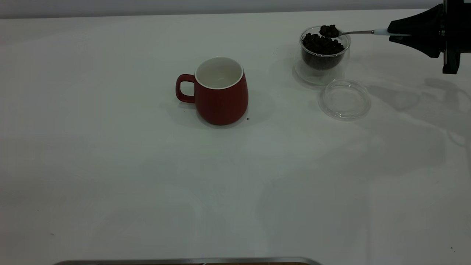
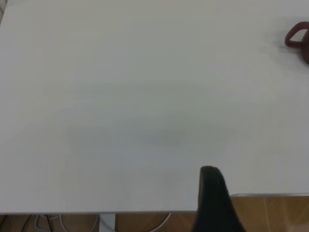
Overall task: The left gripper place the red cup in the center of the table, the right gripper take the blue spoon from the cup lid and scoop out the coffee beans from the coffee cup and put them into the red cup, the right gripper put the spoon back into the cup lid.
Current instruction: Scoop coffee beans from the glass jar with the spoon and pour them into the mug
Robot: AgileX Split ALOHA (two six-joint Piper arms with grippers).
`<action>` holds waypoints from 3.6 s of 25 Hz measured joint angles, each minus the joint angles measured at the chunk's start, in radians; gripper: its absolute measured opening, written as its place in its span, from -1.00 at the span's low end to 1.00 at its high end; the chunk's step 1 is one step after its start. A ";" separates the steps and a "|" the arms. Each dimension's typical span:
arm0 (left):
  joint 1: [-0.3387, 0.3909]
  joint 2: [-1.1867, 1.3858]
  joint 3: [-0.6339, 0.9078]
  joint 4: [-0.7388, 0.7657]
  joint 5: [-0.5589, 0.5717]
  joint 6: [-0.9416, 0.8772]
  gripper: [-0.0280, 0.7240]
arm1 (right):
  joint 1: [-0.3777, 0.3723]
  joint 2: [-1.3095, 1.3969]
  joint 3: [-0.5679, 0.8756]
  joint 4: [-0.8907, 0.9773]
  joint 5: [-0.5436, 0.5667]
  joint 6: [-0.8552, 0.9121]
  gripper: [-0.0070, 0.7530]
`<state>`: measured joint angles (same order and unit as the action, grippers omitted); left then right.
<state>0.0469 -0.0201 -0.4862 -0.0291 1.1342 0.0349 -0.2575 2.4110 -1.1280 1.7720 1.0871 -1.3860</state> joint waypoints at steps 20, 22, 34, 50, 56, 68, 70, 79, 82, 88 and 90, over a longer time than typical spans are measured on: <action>0.000 0.000 0.000 0.000 0.000 0.000 0.49 | 0.063 0.000 0.000 0.000 0.046 -0.009 -0.70; 0.000 0.000 0.000 0.000 0.000 0.000 0.49 | 0.081 0.000 0.000 0.000 0.046 -0.009 -0.70; 0.000 0.000 0.000 0.000 0.000 0.000 0.49 | 0.233 0.000 0.000 0.000 0.046 -0.009 -0.70; 0.000 0.000 0.000 0.000 0.000 0.000 0.49 | 0.384 0.000 0.000 0.000 0.047 -0.014 -0.70; 0.000 0.000 0.000 0.000 0.000 0.000 0.49 | 0.388 0.000 -0.023 -0.002 0.012 -0.055 -0.70; 0.000 0.000 0.000 0.000 0.000 0.000 0.49 | 0.388 0.000 -0.057 -0.002 -0.028 -0.298 -0.70; 0.000 0.000 0.000 0.000 0.000 0.000 0.49 | 0.388 0.000 -0.057 -0.002 -0.033 -0.370 -0.70; 0.000 0.000 0.000 0.000 0.000 0.000 0.49 | 0.388 0.000 -0.058 -0.002 -0.070 -0.684 -0.70; 0.000 0.000 0.000 0.000 0.000 0.000 0.49 | 0.388 0.000 -0.058 -0.002 -0.088 -0.685 -0.70; 0.000 0.000 0.000 0.000 0.000 0.000 0.49 | 0.388 0.000 -0.058 -0.002 -0.054 -0.611 -0.70; 0.000 0.000 0.000 0.000 0.000 0.000 0.49 | 0.386 -0.002 -0.058 -0.004 -0.006 -0.529 -0.70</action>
<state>0.0469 -0.0201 -0.4862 -0.0291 1.1342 0.0349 0.1284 2.4093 -1.1863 1.7679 1.0813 -1.9151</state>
